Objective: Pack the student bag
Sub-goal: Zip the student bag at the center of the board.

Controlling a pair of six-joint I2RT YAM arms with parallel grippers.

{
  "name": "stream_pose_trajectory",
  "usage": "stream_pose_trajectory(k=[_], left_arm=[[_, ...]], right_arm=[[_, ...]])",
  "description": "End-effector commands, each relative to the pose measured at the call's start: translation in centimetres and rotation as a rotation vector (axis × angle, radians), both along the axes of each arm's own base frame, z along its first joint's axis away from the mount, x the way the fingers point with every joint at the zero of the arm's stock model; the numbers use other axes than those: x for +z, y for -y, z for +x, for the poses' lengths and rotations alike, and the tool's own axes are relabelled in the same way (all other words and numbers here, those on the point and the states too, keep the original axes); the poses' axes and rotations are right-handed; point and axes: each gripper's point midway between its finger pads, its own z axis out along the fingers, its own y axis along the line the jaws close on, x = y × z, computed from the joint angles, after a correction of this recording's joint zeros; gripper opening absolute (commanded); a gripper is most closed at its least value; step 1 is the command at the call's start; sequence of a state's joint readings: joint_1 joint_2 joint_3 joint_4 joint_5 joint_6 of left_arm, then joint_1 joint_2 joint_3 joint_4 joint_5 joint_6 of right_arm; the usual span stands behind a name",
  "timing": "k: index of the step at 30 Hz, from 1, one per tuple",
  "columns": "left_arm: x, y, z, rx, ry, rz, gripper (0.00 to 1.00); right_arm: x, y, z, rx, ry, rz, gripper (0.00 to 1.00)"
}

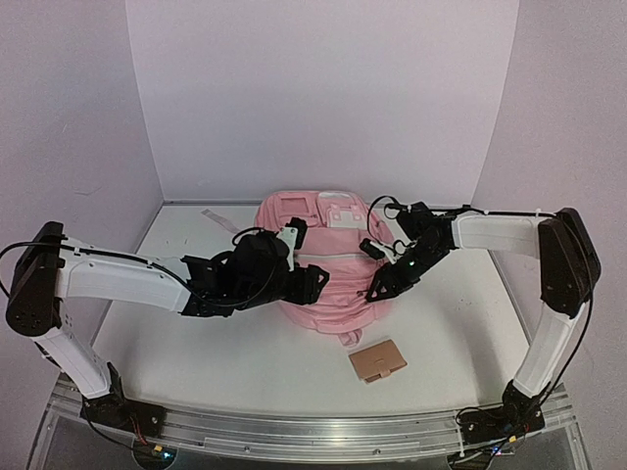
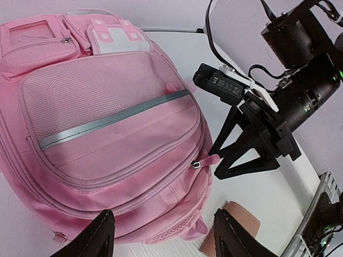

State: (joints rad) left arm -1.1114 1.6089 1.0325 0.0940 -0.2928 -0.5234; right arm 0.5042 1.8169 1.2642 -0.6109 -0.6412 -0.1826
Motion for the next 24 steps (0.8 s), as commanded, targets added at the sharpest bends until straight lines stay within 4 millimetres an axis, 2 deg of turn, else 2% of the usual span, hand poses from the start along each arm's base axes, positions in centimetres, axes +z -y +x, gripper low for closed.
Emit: stream_pose_trajectory(k=[1,3,6,7,13,24], left_arm=[[1.1,-0.5,0.6,0.026,0.015,0.006,0.64],[0.9,-0.5,0.7,0.022,0.018,0.03,0.64],[0.1,-0.5,0.6,-0.014,0.029,0.122,0.64],[-0.3,-0.5,0.5,-0.043,0.037,0.166,0.65],[-1.8,0.3,-0.1,-0.22,0.123,0.374,0.66],[-3.0,3.9,1.9,-0.389,0.357,0.577,0.54]], right_arm=[[0.7,-0.9,0.0,0.021,-0.002,0.02,0.36],[0.8,-1.1,-0.1,0.026,-0.002,0.024,0.28],[1.2,-1.3,0.1,0.024,0.0,0.032,0.03],[1.5,-1.3,0.2,0.022,0.003,0.034,0.0],[4.0,-1.6,-0.1,0.016,0.025,0.081,0.0],[7.2,-2.5,-0.6,0.0,0.006,0.17,0.0]])
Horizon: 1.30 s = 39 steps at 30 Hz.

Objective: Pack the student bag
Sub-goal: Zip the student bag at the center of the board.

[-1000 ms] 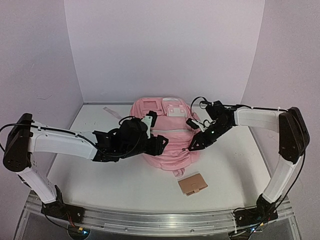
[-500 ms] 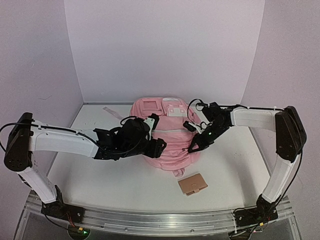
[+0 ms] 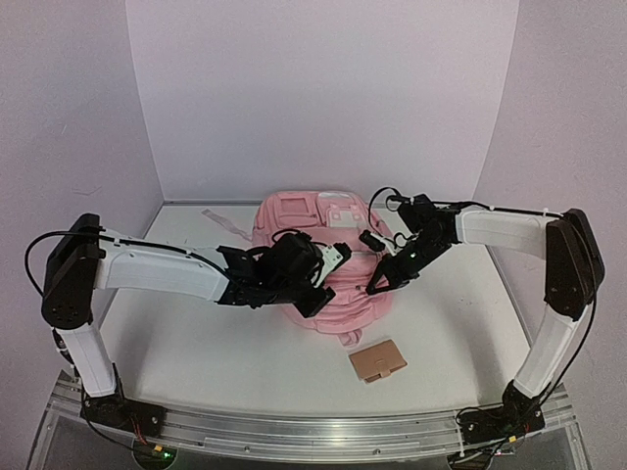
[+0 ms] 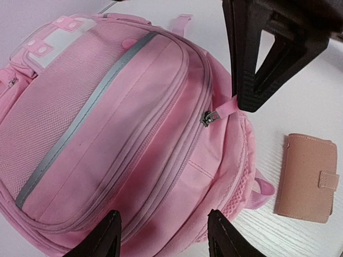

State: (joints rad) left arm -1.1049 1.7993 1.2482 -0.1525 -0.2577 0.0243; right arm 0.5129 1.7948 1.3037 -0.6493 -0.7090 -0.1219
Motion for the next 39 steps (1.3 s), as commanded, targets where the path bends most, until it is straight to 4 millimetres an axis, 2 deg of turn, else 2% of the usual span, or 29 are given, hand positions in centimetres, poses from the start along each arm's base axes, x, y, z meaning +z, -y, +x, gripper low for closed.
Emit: stream_pose_trajectory(k=[1,6,10,13,16,20,26,29,33,35,39], left_arm=[[1.5,2.1,1.3,-0.115,0.144,0.056,0.52],[0.2,3.8,2.1,-0.152,0.172,0.106,0.5],[-0.8,4.3,3.2,-0.139,0.2,0.158,0.46],[-1.1,3.9,4.2,-0.088,0.23,0.192,0.3],[-0.9,2.9,4.3,-0.055,0.233,0.203,0.14],[-0.1,0.2,3.7,0.002,0.229,0.2,0.0],[-0.1,-4.2,2.9,0.102,0.22,0.226,0.0],[-0.2,-6.6,3.2,0.17,0.236,0.255,0.0],[0.2,-9.7,3.9,0.26,0.239,0.268,0.0],[0.8,-10.2,3.7,0.267,0.234,0.252,0.04],[1.6,-7.0,0.9,0.113,0.174,0.158,0.22]], right_arm=[[5.0,-1.3,0.0,0.011,0.057,0.108,0.0],[5.4,-1.3,-0.1,0.004,0.053,0.115,0.0],[5.5,-1.4,-0.3,0.002,0.04,0.124,0.0],[5.5,-1.3,-0.4,0.001,0.041,0.122,0.0],[5.0,-0.8,-0.2,-0.004,0.062,0.092,0.0],[4.1,0.6,1.0,-0.029,0.092,0.047,0.0],[2.4,4.6,4.7,-0.114,0.12,-0.021,0.0],[1.9,5.4,5.6,-0.118,0.141,-0.046,0.0],[2.3,3.9,5.5,-0.103,0.113,0.001,0.0],[2.5,2.4,4.5,-0.068,0.099,0.018,0.0],[2.8,-0.9,2.1,-0.01,0.054,0.064,0.0]])
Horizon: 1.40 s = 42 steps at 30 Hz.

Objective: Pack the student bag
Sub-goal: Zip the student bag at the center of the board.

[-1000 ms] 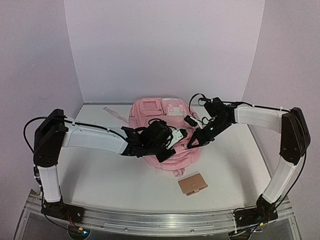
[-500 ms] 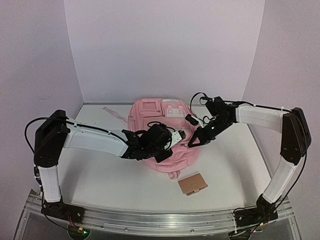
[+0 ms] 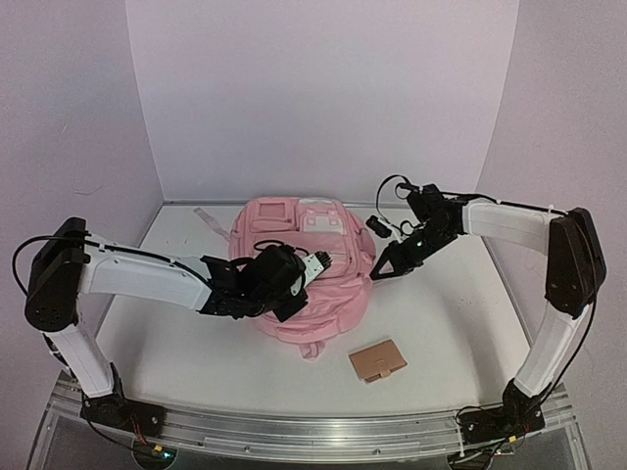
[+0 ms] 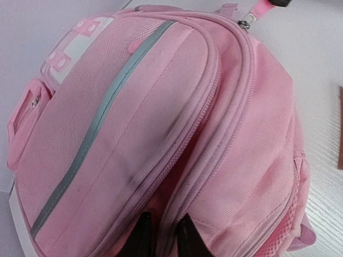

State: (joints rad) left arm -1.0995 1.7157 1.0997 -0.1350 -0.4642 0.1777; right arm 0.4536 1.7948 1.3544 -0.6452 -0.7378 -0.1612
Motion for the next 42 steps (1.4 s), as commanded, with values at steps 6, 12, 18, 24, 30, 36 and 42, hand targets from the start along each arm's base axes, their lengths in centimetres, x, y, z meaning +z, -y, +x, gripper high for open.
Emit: stream_pose_trajectory(k=[6,12,18,24,30,36,42], left_arm=[[2.6,3.6,-3.6,-0.13,0.0,-0.047,0.41],[2.7,6.7,-3.7,-0.203,0.045,-0.066,0.45],[3.5,8.2,-2.6,-0.237,0.107,-0.072,0.45],[2.2,8.5,-1.1,-0.224,0.095,-0.022,0.44],[0.8,7.8,-0.4,-0.199,0.075,0.017,0.34],[-0.2,6.5,0.5,-0.119,0.05,0.099,0.12],[0.7,5.2,-0.6,-0.093,0.017,0.043,0.0]], right_arm=[[1.8,-3.7,-2.0,0.037,-0.026,0.053,0.0],[2.5,-4.4,-3.1,0.055,-0.03,0.065,0.0],[2.7,-4.5,-4.0,0.063,-0.043,0.073,0.0],[3.5,-4.7,-4.9,0.067,-0.057,0.097,0.0],[4.1,-4.6,-5.7,0.073,-0.066,0.114,0.0],[3.5,-4.5,-6.1,0.075,-0.086,0.109,0.0],[2.8,-3.9,-4.2,0.047,-0.039,0.064,0.0]])
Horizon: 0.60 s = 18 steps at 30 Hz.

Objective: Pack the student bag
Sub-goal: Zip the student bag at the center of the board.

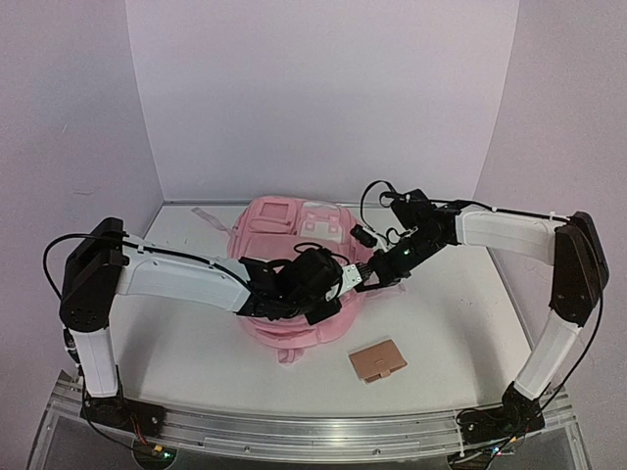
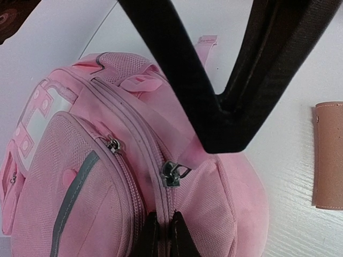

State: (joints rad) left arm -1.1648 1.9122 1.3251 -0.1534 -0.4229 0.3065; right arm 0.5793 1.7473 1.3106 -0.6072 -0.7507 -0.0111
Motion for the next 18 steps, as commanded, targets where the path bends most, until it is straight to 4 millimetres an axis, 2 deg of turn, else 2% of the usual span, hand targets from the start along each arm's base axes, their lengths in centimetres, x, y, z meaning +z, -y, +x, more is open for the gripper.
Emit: stream_pose_trajectory(k=[1,8,14,18], left_arm=[[1.3,-2.5,0.0,0.086,-0.02,-0.025,0.0],[1.8,-4.1,-1.5,0.078,-0.037,-0.063,0.0],[1.2,-4.6,-2.1,0.075,-0.05,-0.043,0.0],[1.1,-5.2,-2.4,0.087,-0.06,-0.056,0.0]], right_arm=[[1.8,0.0,0.4,0.016,0.042,0.03,0.0],[0.6,2.7,6.5,-0.091,0.08,-0.009,0.0],[0.0,2.9,11.5,-0.13,0.144,-0.043,0.0],[-0.6,3.8,14.7,-0.179,0.16,-0.06,0.0]])
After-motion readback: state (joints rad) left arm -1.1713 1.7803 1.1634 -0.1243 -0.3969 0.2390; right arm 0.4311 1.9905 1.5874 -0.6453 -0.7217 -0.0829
